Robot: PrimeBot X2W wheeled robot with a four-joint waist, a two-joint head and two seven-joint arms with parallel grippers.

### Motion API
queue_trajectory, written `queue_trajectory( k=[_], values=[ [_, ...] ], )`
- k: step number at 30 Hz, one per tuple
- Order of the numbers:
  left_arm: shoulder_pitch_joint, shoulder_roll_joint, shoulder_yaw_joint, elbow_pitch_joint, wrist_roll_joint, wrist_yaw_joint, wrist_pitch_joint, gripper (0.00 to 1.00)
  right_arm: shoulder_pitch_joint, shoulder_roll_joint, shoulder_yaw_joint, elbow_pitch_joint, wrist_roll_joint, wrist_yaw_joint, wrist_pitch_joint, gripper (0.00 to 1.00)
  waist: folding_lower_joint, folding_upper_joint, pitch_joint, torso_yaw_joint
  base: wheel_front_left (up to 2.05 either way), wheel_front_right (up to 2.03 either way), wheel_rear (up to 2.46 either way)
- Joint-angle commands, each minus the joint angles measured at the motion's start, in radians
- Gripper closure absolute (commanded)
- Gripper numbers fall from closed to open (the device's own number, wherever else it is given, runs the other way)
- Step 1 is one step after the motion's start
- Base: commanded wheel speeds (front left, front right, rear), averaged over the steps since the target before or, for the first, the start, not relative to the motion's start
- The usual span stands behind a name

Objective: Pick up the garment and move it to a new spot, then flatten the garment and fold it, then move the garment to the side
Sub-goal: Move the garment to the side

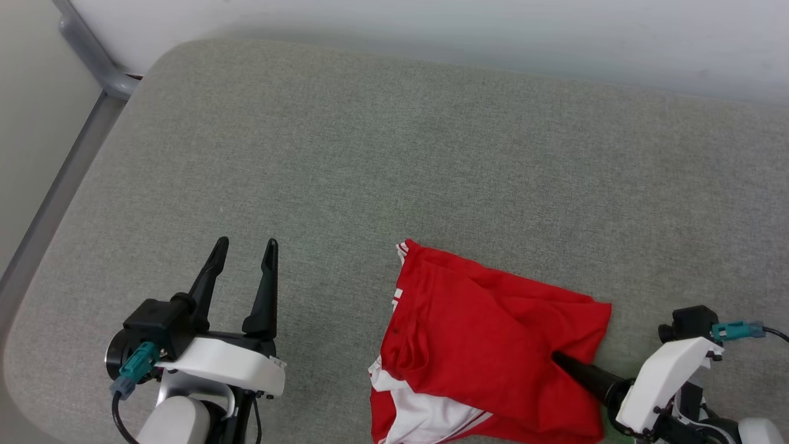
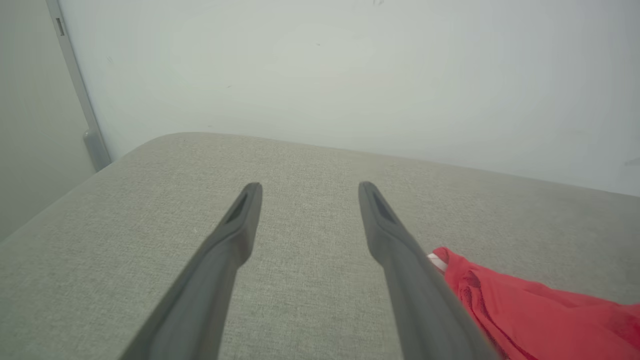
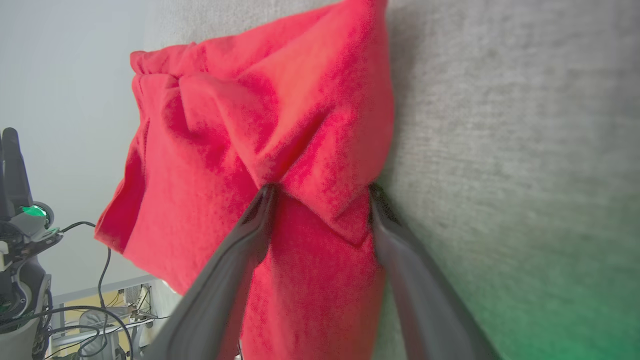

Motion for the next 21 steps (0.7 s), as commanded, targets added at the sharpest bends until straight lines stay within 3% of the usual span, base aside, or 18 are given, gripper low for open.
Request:
queue_trajectory(
  k=[1,5,13,15,16,21],
  values=[
    [-0.011,-0.007,0.009,0.008,0.013,-0.009,-0.005,0.0,0.021,0.021,0.043,0.081,0.014,-0.008,0.015,1.0,0.0,0.0,0.001,0.004,0.0,0.0,0.0],
    [0.007,-0.008,0.025,0.018,0.03,-0.016,-0.005,0.0,-0.008,0.017,0.064,0.047,-0.028,-0.005,-0.03,1.0,0.0,0.0,-0.022,-0.017,0.0,0.0,0.0],
    [0.035,0.003,0.035,0.004,0.053,-0.014,-0.005,0.0,0.005,-0.037,0.051,-0.019,-0.267,-0.006,-0.112,1.0,0.0,0.0,-0.073,-0.109,0.0,0.0,0.0],
    [0.044,0.007,0.037,-0.004,0.055,-0.013,-0.005,0.0,0.021,-0.046,0.028,-0.038,-0.327,-0.006,-0.108,1.0,0.0,0.0,-0.077,-0.15,0.0,0.0,0.0],
    [0.047,0.008,0.033,-0.026,0.057,-0.015,-0.004,0.0,0.03,-0.058,-0.01,-0.08,-0.385,-0.005,-0.101,1.0,0.0,0.0,-0.07,-0.215,0.0,0.0,0.0],
    [0.03,0.023,0.03,-0.081,0.062,-0.017,0.0,0.0,-0.027,-0.111,-0.069,-0.166,-0.472,-0.005,-0.087,1.0,0.0,0.0,-0.013,-0.344,0.0,0.0,0.0]
  ],
)
